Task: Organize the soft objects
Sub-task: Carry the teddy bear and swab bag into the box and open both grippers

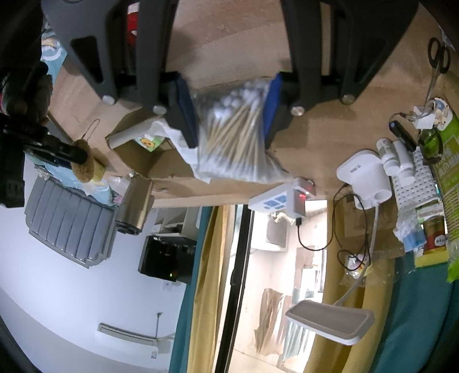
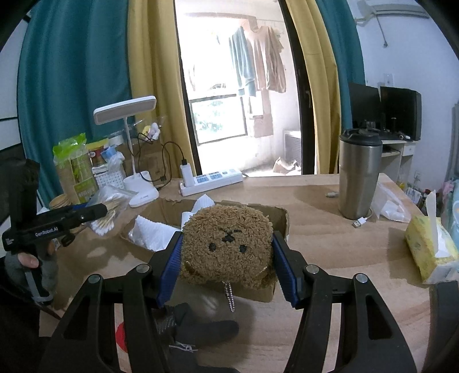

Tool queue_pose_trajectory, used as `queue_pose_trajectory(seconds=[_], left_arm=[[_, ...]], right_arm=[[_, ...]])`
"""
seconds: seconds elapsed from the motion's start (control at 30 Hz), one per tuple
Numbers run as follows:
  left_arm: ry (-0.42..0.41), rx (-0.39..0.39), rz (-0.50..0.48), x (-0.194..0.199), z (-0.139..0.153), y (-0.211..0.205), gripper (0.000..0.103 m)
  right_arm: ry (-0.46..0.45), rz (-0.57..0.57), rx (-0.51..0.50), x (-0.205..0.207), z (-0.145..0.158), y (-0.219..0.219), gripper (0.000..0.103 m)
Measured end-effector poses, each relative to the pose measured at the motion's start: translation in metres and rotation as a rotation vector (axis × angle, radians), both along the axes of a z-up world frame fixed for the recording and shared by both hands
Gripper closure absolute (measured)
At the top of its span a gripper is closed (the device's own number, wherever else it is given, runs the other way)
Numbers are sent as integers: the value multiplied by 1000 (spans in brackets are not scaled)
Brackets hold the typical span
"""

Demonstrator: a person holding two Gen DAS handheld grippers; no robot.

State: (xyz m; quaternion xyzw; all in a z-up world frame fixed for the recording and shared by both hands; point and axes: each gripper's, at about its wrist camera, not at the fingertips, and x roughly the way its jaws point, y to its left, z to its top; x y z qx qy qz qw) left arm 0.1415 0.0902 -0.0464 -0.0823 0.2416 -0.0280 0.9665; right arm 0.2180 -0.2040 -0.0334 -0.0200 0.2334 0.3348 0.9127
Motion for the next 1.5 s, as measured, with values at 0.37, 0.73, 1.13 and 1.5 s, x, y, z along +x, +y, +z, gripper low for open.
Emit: queue_pose_trajectory(seconds=[0.37, 0.73, 1.13, 1.5], left_arm=[[-5, -1, -3, 15, 0, 8, 58], [12, 19, -19, 33, -3, 6, 58], [44, 13, -24, 50, -13, 3, 58], [117, 34, -55, 75, -25, -5, 58]], right_arm=[[-19, 15, 9, 12, 6, 18, 40], [-10, 26, 5, 27, 3, 28, 40], [19, 22, 0, 48, -6, 36, 40], [83, 9, -21, 71, -19, 51, 40]])
